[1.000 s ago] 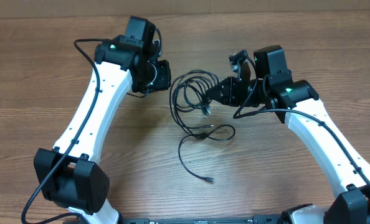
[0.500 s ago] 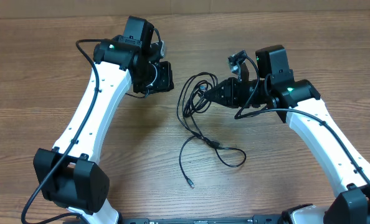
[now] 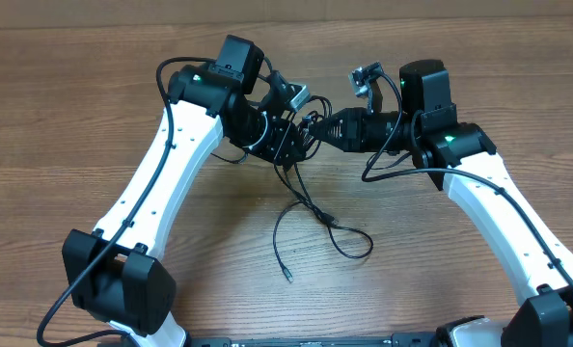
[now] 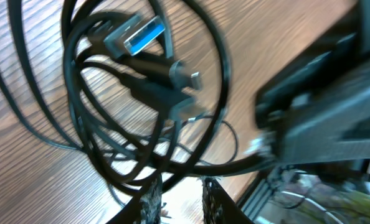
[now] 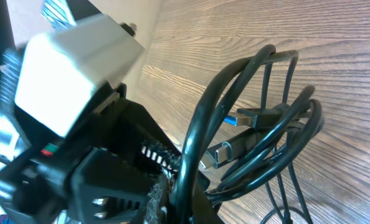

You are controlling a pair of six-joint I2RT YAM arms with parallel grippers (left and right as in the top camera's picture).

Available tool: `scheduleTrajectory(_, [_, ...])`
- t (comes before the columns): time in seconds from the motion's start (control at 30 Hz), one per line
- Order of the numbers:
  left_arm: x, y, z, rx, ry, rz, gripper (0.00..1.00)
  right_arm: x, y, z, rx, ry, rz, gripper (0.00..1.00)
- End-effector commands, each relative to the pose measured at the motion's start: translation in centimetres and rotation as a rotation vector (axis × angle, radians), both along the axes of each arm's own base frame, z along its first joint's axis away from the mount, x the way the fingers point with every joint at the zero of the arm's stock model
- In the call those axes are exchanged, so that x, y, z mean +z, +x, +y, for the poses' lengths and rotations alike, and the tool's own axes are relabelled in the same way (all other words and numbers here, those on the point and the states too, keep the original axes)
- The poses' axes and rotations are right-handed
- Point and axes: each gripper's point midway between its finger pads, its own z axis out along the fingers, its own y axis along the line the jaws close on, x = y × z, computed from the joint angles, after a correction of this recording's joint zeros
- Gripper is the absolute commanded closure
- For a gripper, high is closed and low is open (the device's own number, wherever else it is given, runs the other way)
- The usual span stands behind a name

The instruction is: Untangle cables

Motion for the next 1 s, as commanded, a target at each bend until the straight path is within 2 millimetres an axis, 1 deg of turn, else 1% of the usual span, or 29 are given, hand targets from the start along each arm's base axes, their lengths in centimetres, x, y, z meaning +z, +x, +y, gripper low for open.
scheduleTrajectory(0.0, [-1.5, 0.4, 1.4, -0.007, 0.119, -0.039, 0.78, 1.1, 0.0, 0.1, 0.013, 0.028, -0.016, 0.96])
scheduleTrajectory(0.07, [-1.7, 0.5, 1.8, -0.002, 0.143, -0.047, 0.78, 1.1, 0.0, 0.1, 0.013, 0.028, -0.016, 0.96])
scheduleTrajectory(0.2, [-1.8, 0.5, 1.7, -0.014, 0.142, -0.052, 0.75, 1.3, 0.1, 0.2, 0.005, 0.038, -0.01, 0.96])
scheduleTrajectory(0.3, [-2.7, 0.1, 1.8, -0.024, 0.147, -0.035, 0.74, 1.8, 0.3, 0.3, 0.0, 0.055, -0.008, 0.96])
scheduleTrajectory(0.37, [-3.2, -0.2, 1.6, -0.029, 0.13, -0.018, 0.73, 1.9, 0.3, 0.3, 0.0, 0.057, -0.013, 0.96])
scheduleTrajectory(0.5, [-4.3, -0.6, 0.1, -0.056, 0.064, -0.014, 0.73, 2.0, 0.2, 0.4, 0.01, 0.065, -0.008, 0.96])
scheduleTrajectory(0.53, [-4.4, -0.5, 0.0, -0.058, 0.062, -0.021, 0.74, 2.0, 0.1, 0.4, 0.013, 0.067, -0.007, 0.96])
scheduleTrajectory(0.57, [-4.3, -0.2, -0.2, -0.059, 0.056, -0.036, 0.79, 2.0, 0.1, 0.5, 0.014, 0.068, -0.007, 0.96])
scheduleTrajectory(0.6, [-4.2, 0.3, -0.4, -0.043, 0.051, -0.048, 0.91, 2.0, 0.1, 0.5, 0.014, 0.068, -0.006, 0.96])
scheduleTrajectory(0.63, [-4.2, 0.7, -0.3, -0.024, 0.054, -0.055, 0.96, 1.9, 0.0, 0.4, 0.014, 0.067, -0.003, 0.96])
scheduleTrajectory(0.73, [-4.6, 2.0, 1.1, 0.073, 0.106, -0.054, 0.96, 1.5, -0.2, 0.3, 0.012, 0.059, 0.024, 0.96])
scheduleTrajectory(0.83, [-4.7, 2.1, 1.7, 0.087, 0.11, -0.044, 0.96, 1.5, -0.2, 0.3, 0.009, 0.056, 0.024, 0.96])
scheduleTrajectory(0.87, [-4.7, 2.0, 1.7, 0.086, 0.112, -0.039, 0.96, 1.3, 0.0, 0.2, -0.003, 0.046, 0.025, 0.96])
scheduleTrajectory(0.93, [-4.8, 1.7, 2.2, 0.09, 0.134, -0.027, 0.96, -0.8, 0.9, -1.2, -0.13, -0.049, 0.096, 0.96])
scheduleTrajectory(0.97, [-4.9, 1.6, 3.0, 0.105, 0.16, -0.021, 0.96, -3.7, 1.6, -3.7, -0.289, -0.183, 0.185, 0.96])
